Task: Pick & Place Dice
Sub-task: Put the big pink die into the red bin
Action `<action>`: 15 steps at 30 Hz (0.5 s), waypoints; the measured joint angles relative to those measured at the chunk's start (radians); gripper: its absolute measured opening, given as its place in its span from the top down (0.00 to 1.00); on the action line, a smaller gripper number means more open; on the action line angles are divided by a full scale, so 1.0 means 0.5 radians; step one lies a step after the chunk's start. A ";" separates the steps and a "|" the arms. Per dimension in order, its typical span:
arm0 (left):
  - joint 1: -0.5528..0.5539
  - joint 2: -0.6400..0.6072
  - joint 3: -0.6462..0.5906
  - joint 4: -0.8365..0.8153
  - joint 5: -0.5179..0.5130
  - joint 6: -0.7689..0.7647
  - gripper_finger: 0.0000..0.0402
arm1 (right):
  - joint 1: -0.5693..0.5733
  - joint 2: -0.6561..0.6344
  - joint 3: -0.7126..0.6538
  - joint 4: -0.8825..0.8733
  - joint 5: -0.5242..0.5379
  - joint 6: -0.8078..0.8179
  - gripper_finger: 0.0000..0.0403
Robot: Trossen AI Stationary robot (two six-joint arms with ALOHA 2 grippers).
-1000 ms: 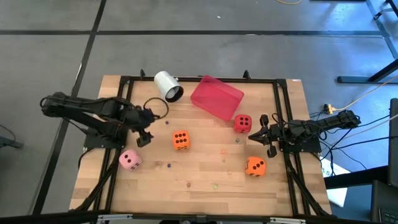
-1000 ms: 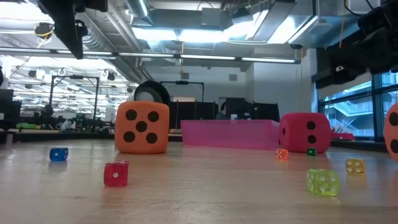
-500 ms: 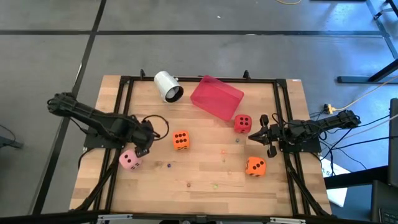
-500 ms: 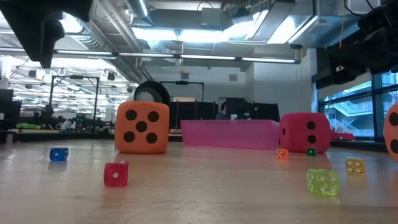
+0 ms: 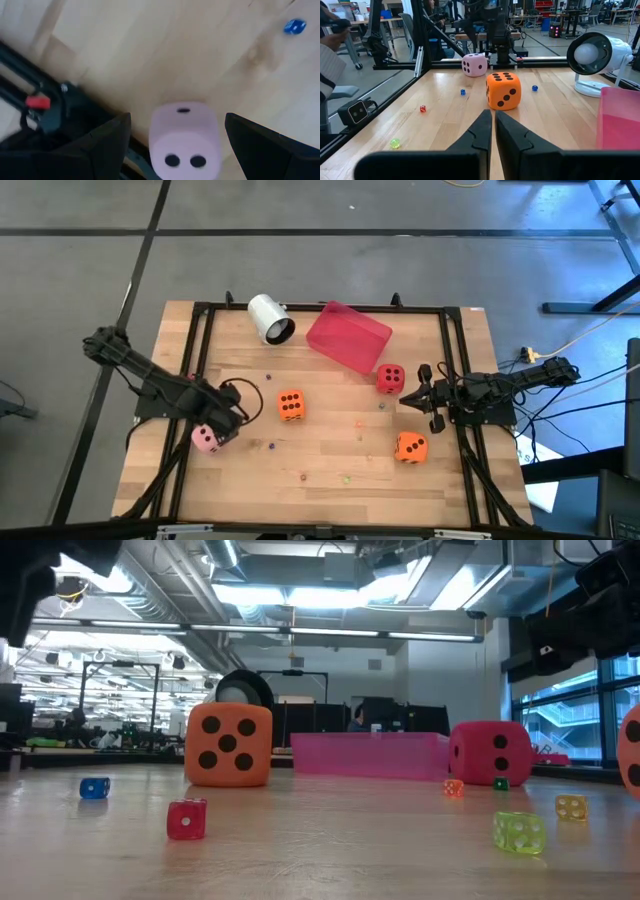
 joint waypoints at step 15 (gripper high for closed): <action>-0.313 0.134 0.000 -0.005 0.101 -0.341 0.09 | 0.000 0.000 0.000 0.000 0.000 0.000 0.94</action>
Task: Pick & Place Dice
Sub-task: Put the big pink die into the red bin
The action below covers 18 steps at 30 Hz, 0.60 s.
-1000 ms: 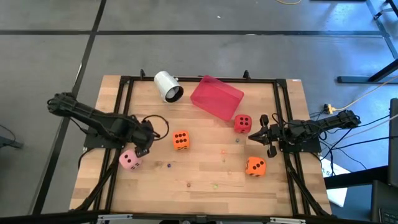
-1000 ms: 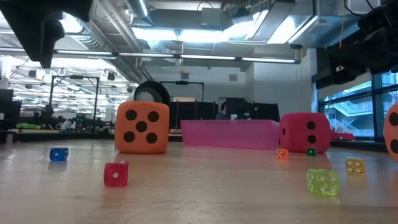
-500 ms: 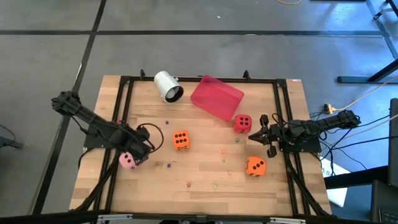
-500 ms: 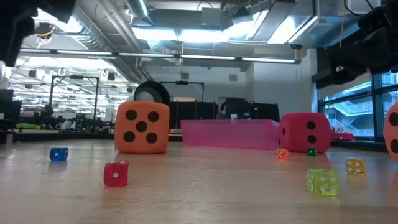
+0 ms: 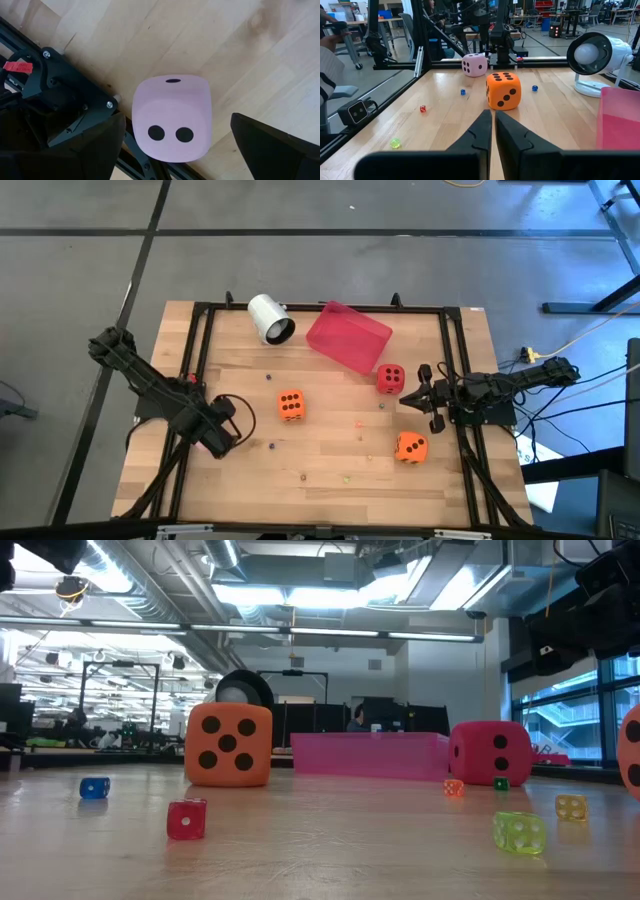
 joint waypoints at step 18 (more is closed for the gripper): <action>-0.214 0.156 0.001 -0.055 0.114 -0.262 0.00 | 0.000 0.000 0.000 0.000 0.000 0.000 0.94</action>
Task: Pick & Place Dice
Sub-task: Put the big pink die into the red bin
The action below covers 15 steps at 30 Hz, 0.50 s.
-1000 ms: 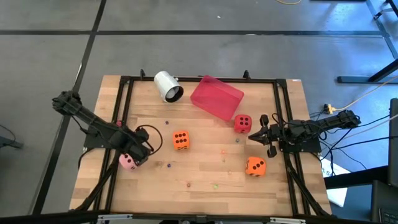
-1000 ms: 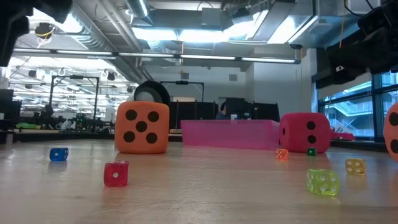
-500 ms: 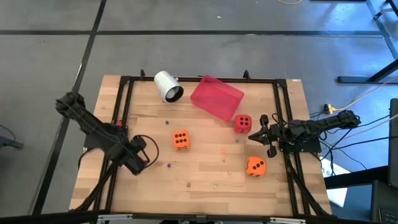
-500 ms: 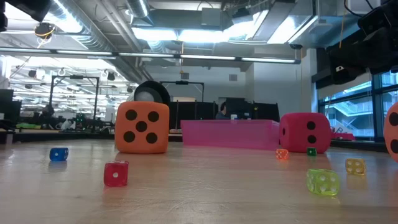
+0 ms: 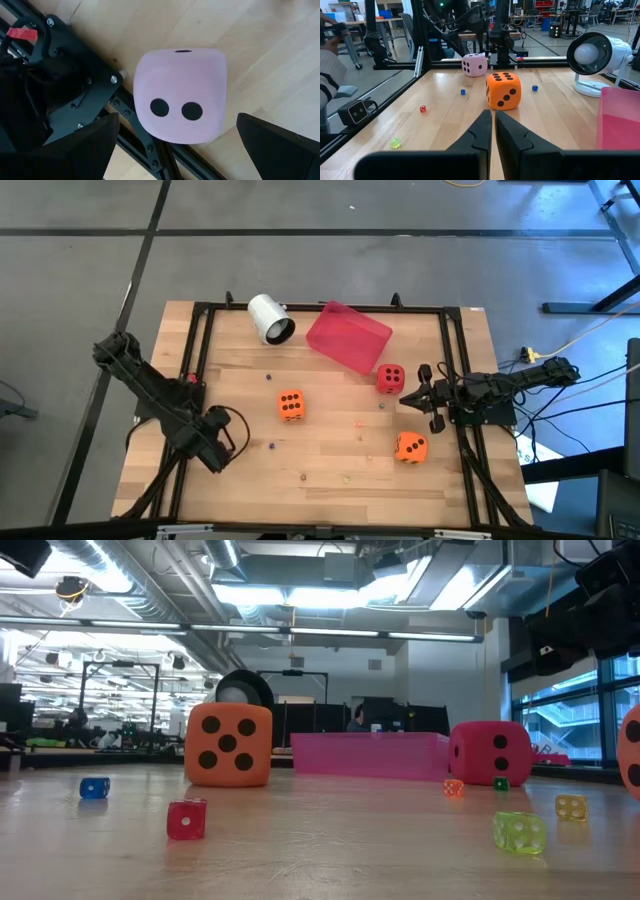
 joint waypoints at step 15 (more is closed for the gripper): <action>-0.253 -0.283 0.000 -0.002 -0.337 -0.321 0.00 | 0.001 0.000 0.000 0.000 0.000 0.000 0.94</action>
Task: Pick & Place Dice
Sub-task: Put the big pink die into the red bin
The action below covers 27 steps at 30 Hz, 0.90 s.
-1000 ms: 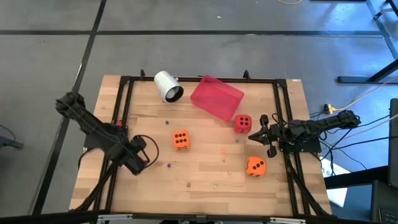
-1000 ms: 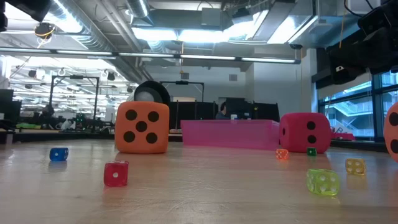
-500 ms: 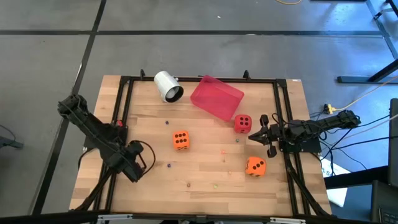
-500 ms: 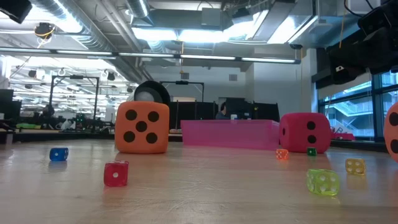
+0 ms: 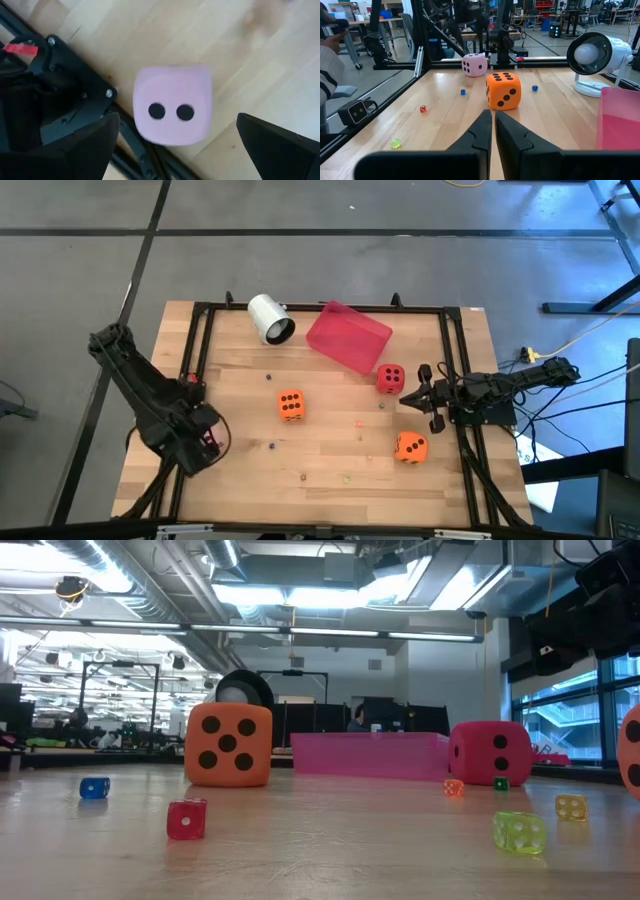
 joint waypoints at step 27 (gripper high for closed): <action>-0.062 -0.345 -0.329 0.264 -0.019 -0.043 0.00 | -0.001 -0.001 0.000 0.000 -0.001 0.000 0.94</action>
